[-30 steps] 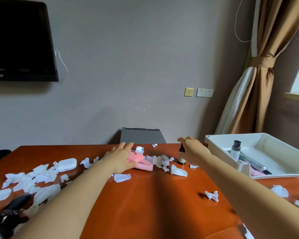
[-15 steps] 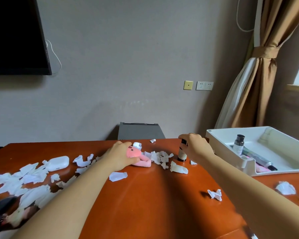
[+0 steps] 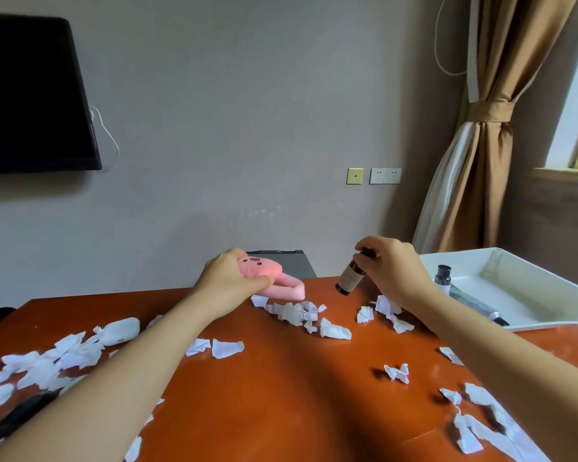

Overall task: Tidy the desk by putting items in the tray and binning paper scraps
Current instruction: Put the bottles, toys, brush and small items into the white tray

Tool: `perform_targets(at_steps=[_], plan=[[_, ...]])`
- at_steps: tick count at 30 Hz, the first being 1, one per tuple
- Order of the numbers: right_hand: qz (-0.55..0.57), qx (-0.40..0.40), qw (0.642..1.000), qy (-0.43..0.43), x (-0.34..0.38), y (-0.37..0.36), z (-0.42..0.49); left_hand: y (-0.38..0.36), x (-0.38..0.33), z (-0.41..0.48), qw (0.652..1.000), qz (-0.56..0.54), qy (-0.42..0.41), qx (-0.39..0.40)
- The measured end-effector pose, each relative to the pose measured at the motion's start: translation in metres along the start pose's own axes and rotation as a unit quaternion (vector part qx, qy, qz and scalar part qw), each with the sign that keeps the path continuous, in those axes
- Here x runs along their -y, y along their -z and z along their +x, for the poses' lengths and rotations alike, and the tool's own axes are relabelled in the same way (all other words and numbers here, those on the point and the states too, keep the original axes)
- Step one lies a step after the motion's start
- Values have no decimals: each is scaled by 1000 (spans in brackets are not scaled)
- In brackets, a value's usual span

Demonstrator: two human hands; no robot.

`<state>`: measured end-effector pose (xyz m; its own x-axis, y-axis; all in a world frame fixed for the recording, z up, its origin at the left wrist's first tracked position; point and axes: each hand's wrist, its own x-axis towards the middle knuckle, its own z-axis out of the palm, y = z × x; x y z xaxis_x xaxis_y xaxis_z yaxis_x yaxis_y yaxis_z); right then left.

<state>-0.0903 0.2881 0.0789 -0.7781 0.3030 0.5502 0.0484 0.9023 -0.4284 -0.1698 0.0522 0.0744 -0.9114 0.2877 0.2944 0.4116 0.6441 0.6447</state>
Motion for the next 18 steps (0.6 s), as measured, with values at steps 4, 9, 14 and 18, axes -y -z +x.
perform_targets(at_steps=[4,9,14,18], plan=[[8,-8,1000,14,7,35,-10,11,-33,-16,999,0,-44,5],[-14,-24,999,26,-1,78,-23,12,-72,-30,994,7,-98,40],[-51,-42,997,29,-22,128,-36,-6,-113,-39,986,18,-151,63],[-69,-55,995,37,-44,166,-43,-37,-149,-41,977,0,-196,81]])
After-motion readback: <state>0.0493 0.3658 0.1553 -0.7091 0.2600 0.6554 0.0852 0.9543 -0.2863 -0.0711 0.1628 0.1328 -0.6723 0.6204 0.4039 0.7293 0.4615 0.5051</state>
